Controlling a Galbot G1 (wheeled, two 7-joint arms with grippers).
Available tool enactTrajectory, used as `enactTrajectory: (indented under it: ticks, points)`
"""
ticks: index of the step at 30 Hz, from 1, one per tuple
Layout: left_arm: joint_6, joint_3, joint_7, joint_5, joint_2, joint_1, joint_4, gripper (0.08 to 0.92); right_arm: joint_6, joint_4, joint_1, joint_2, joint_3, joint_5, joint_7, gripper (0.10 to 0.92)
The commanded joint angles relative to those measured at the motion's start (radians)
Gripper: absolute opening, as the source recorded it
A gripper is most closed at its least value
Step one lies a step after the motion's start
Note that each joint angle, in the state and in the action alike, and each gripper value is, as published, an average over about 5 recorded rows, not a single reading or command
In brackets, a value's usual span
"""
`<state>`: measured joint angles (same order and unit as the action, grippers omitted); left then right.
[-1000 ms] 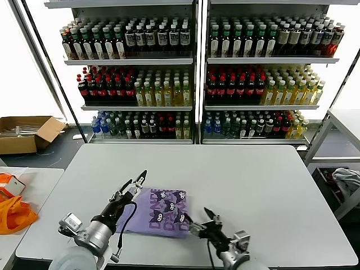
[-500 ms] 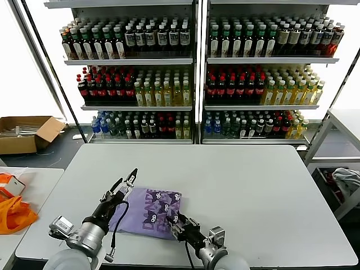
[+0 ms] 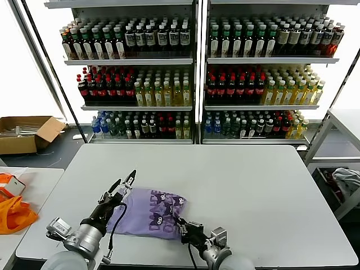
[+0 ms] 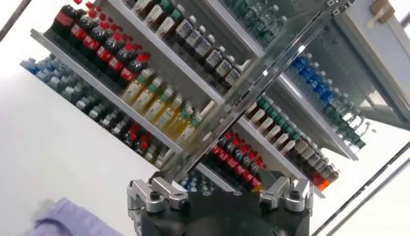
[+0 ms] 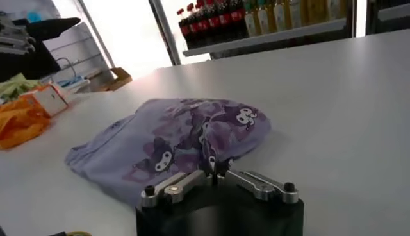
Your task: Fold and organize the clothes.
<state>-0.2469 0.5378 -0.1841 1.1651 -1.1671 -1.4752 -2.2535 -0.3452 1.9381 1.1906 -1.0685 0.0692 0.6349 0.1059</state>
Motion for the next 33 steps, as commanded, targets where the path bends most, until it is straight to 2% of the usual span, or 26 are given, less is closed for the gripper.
enactTrajectory:
  ticks: [1, 6, 12, 21, 25, 30, 33]
  points:
    - [-0.003, 0.003, 0.015, -0.008, -0.013, -0.012, 0.001, 0.822, 0.052, 0.067, 0.114, 0.243, -0.256, -0.016, -0.115, 0.117]
    - [-0.005, -0.009, 0.019, -0.017, -0.026, -0.006, 0.011, 0.823, 0.057, 0.068, 0.175, 0.327, -0.369, -0.015, -0.129, 0.117]
    - [-0.007, -0.021, 0.013, -0.027, -0.039, -0.003, 0.014, 0.822, 0.093, 0.088, 0.220, 0.279, -0.425, -0.065, -0.097, 0.143]
    - [-0.006, 0.002, 0.006, -0.026, -0.022, -0.013, 0.010, 0.822, 0.176, 0.112, 0.174, 0.165, -0.386, -0.141, 0.020, 0.373]
    - [-0.006, -0.007, 0.006, -0.029, -0.026, -0.010, 0.010, 0.823, 0.183, 0.088, 0.111, 0.088, -0.297, -0.193, -0.004, 0.494]
    - [-0.009, -0.016, 0.000, -0.028, -0.036, -0.007, -0.001, 0.822, 0.186, -0.015, 0.053, -0.029, -0.152, -0.292, -0.042, 0.633]
    - [-0.010, -0.015, 0.001, -0.027, -0.042, -0.013, -0.005, 0.823, 0.167, -0.080, 0.045, -0.070, -0.121, -0.289, -0.034, 0.719]
